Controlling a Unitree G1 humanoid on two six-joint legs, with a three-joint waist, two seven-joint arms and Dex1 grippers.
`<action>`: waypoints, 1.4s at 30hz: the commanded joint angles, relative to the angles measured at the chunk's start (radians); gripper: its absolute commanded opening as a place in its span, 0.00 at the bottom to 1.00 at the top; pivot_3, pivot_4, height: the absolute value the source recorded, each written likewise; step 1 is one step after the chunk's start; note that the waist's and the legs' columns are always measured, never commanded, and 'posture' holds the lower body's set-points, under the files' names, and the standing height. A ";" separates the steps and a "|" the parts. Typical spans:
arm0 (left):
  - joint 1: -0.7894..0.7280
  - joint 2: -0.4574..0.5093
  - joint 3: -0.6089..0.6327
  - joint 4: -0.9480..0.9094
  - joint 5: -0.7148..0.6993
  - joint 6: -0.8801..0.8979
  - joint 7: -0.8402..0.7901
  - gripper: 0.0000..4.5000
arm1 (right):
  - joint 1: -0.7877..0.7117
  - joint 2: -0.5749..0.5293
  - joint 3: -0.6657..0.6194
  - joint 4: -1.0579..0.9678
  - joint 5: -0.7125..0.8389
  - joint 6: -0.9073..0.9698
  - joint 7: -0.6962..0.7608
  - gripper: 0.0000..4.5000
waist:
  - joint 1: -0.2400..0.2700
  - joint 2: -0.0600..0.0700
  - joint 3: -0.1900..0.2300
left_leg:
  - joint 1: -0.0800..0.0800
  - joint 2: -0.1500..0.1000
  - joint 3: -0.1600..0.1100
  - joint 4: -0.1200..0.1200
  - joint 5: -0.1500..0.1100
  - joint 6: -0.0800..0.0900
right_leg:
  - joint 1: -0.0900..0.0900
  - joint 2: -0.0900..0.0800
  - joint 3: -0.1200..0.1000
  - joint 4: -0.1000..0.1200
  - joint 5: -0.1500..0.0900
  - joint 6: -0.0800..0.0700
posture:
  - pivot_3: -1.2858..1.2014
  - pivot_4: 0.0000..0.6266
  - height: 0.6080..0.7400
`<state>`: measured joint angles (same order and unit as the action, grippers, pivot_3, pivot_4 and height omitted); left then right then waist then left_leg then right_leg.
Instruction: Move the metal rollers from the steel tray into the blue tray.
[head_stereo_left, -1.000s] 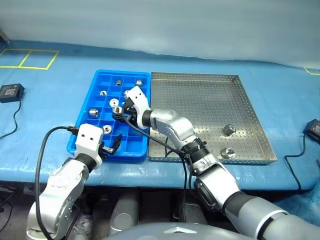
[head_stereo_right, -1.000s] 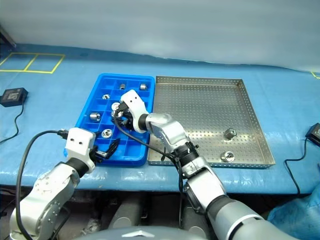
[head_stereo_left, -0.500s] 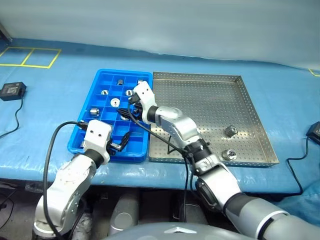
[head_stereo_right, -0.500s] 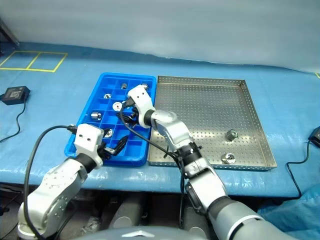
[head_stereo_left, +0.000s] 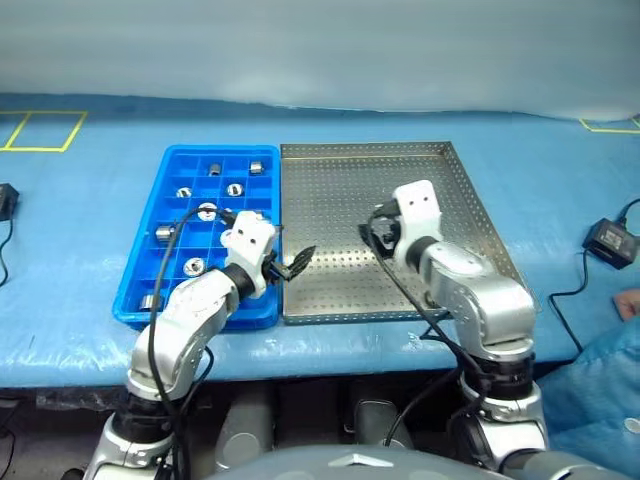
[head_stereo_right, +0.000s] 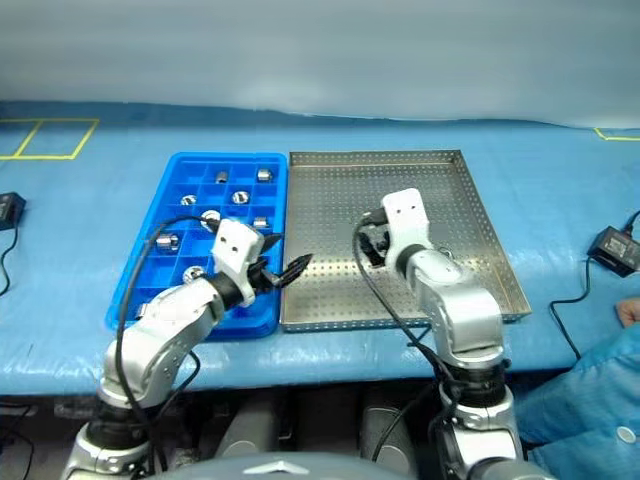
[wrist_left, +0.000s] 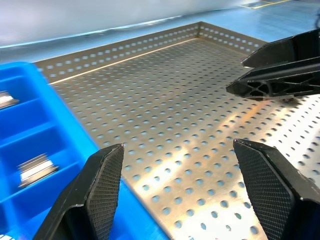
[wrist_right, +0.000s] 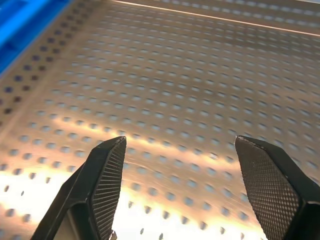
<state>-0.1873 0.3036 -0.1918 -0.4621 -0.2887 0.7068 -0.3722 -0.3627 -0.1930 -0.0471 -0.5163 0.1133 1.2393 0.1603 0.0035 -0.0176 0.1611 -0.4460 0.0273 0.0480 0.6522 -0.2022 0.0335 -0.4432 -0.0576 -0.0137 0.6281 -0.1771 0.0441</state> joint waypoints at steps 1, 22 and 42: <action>-0.032 -0.021 -0.043 0.027 -0.006 -0.048 -0.049 0.85 | 0.018 0.005 -0.065 -0.073 -0.025 0.065 -0.056 0.81 | -0.021 0.000 0.000 | 0.000 0.000 0.000 0.000 0.000 0.000 | 0.000 0.000 0.000 0.000 0.000 0.000 | 0.47 0.24 1.00; -0.057 -0.041 -0.093 0.093 0.005 -0.078 -0.136 0.85 | 0.120 0.073 -0.204 -0.190 0.018 0.282 -0.064 0.81 | -0.094 0.004 -0.002 | 0.001 0.001 -0.001 0.003 0.000 0.002 | 0.000 0.001 0.006 0.003 0.001 0.004 | 0.45 0.24 1.00; -0.028 -0.044 -0.077 0.077 0.011 -0.067 -0.094 0.85 | 0.108 0.020 -0.142 -0.112 0.050 0.374 -0.014 0.39 | -0.085 0.004 -0.003 | 0.001 0.000 -0.002 0.004 0.000 0.003 | 0.000 0.001 0.006 0.003 0.001 0.004 | 0.47 0.24 1.00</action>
<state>-0.2152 0.2634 -0.2794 -0.3535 -0.2807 0.6470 -0.4715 -0.2525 -0.1652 -0.1978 -0.6118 0.1588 1.6021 0.1461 -0.0811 -0.0132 0.1580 -0.4448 0.0277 0.0462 0.6559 -0.2022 0.0360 -0.4430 -0.0570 -0.0074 0.6310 -0.1760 0.0481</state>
